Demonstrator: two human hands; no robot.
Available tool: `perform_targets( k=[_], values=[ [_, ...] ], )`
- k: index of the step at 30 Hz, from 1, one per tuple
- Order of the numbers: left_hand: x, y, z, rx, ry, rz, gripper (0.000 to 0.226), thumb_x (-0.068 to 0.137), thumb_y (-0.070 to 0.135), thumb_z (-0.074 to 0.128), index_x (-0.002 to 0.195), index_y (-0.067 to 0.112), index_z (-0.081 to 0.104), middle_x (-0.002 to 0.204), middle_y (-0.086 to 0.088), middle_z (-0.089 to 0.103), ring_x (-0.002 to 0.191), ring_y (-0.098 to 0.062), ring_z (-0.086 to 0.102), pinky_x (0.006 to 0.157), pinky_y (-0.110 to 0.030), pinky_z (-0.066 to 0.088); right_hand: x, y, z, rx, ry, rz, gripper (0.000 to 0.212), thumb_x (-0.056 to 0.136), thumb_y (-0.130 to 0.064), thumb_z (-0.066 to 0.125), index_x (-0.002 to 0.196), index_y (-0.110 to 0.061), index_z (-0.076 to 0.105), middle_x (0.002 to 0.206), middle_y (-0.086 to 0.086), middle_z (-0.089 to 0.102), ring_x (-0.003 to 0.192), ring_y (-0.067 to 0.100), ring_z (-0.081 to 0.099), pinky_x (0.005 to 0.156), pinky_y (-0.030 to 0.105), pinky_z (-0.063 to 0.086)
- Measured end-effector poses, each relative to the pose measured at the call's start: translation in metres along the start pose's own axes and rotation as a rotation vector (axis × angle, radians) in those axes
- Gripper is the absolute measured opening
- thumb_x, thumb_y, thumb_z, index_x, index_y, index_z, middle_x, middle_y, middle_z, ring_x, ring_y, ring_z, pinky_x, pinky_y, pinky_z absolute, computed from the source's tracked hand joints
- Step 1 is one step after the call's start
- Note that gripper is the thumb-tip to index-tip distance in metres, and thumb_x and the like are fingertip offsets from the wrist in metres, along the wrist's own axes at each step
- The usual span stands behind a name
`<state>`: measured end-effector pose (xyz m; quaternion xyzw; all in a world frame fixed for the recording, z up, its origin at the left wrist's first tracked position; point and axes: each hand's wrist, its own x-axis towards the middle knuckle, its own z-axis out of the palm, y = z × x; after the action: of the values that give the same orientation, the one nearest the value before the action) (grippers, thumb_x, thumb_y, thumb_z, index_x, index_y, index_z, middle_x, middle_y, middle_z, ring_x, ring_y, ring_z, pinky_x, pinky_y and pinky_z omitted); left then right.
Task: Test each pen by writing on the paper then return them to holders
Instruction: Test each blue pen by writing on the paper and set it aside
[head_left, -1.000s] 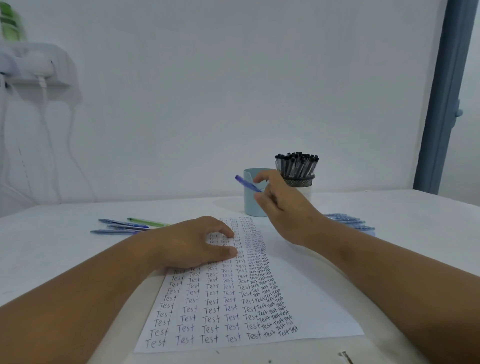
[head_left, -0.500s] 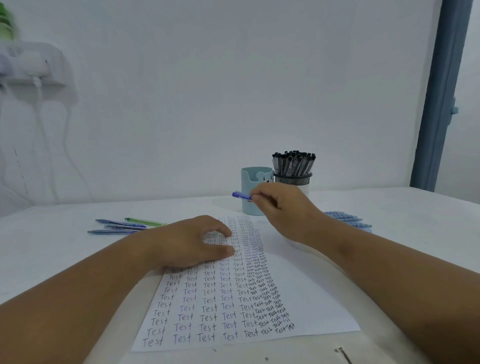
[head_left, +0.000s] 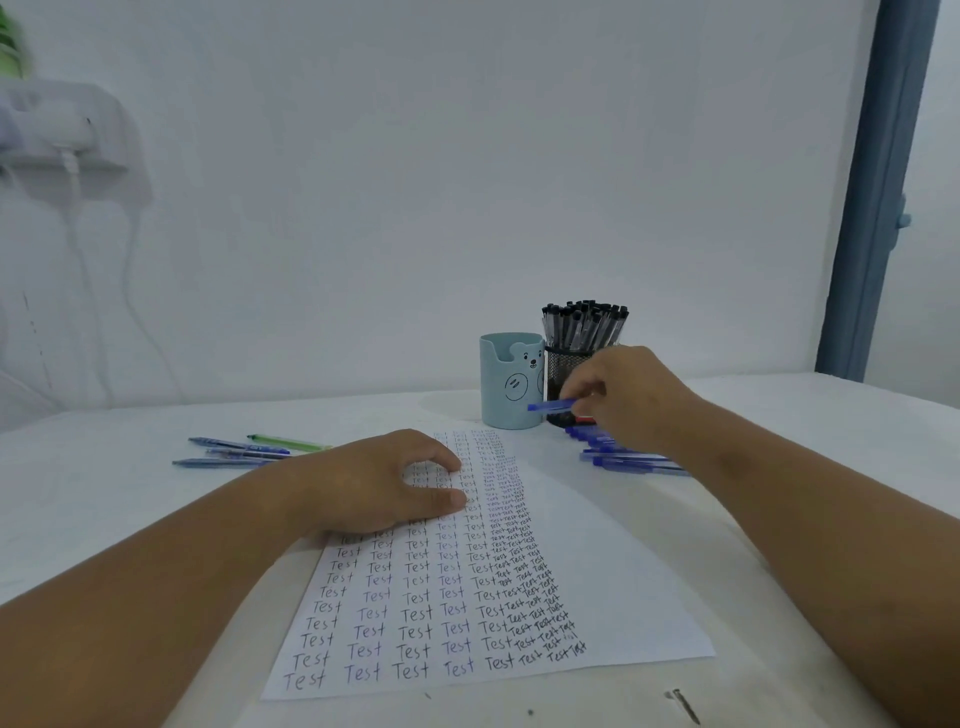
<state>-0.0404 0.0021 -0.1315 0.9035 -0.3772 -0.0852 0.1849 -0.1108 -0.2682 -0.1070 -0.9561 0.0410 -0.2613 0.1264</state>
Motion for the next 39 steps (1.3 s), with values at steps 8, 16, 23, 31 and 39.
perform_targets(
  k=[8, 16, 23, 31, 39],
  values=[
    [0.000, 0.000, 0.000, -0.008, 0.006, 0.000, 0.052, 0.083, 0.067, 0.058, 0.131, 0.049, 0.051, 0.143, 0.029, 0.038, 0.127, 0.002, 0.035, 0.109, -0.024, 0.026, -0.002, 0.037, -0.009, -0.203, -0.256, 0.170, 0.037, 0.088, 0.003, 0.059, 0.104, -0.025, 0.078, 0.083, -0.011, 0.057, 0.085, 0.017, 0.056, 0.072, 0.023, 0.043],
    [-0.001, -0.001, 0.001, -0.022, 0.002, -0.002, 0.052, 0.081, 0.069, 0.059, 0.129, 0.050, 0.052, 0.146, 0.029, 0.038, 0.134, 0.000, 0.035, 0.114, -0.028, 0.027, -0.005, 0.029, 0.001, -0.017, -0.346, 0.048, 0.019, 0.097, -0.035, 0.060, 0.106, -0.023, 0.071, 0.109, -0.004, 0.069, 0.105, 0.020, 0.063, 0.096, 0.032, 0.049],
    [-0.001, 0.001, 0.000, -0.007, 0.001, 0.004, 0.052, 0.082, 0.068, 0.058, 0.130, 0.049, 0.051, 0.146, 0.028, 0.038, 0.131, 0.002, 0.035, 0.111, -0.025, 0.027, -0.008, 0.026, -0.001, 0.016, -0.369, -0.041, 0.013, 0.086, -0.026, 0.076, 0.093, -0.037, 0.078, 0.094, -0.028, 0.060, 0.092, -0.006, 0.056, 0.080, 0.013, 0.040],
    [-0.001, 0.000, 0.000, -0.029, -0.003, 0.002, 0.053, 0.081, 0.068, 0.059, 0.129, 0.049, 0.052, 0.144, 0.028, 0.038, 0.130, 0.001, 0.035, 0.112, -0.027, 0.027, -0.008, 0.025, -0.002, 0.005, -0.357, -0.051, 0.015, 0.085, -0.021, 0.077, 0.092, -0.034, 0.080, 0.095, -0.026, 0.059, 0.094, -0.003, 0.056, 0.086, 0.020, 0.040],
    [0.000, 0.001, 0.000, -0.018, 0.026, 0.012, 0.050, 0.082, 0.067, 0.060, 0.128, 0.049, 0.054, 0.142, 0.030, 0.041, 0.132, 0.001, 0.036, 0.113, -0.027, 0.029, -0.011, -0.009, 0.010, -0.052, -0.232, -0.204, 0.022, 0.094, -0.033, 0.069, 0.115, -0.027, 0.073, 0.111, -0.011, 0.060, 0.102, 0.007, 0.052, 0.099, 0.027, 0.043]
  ],
)
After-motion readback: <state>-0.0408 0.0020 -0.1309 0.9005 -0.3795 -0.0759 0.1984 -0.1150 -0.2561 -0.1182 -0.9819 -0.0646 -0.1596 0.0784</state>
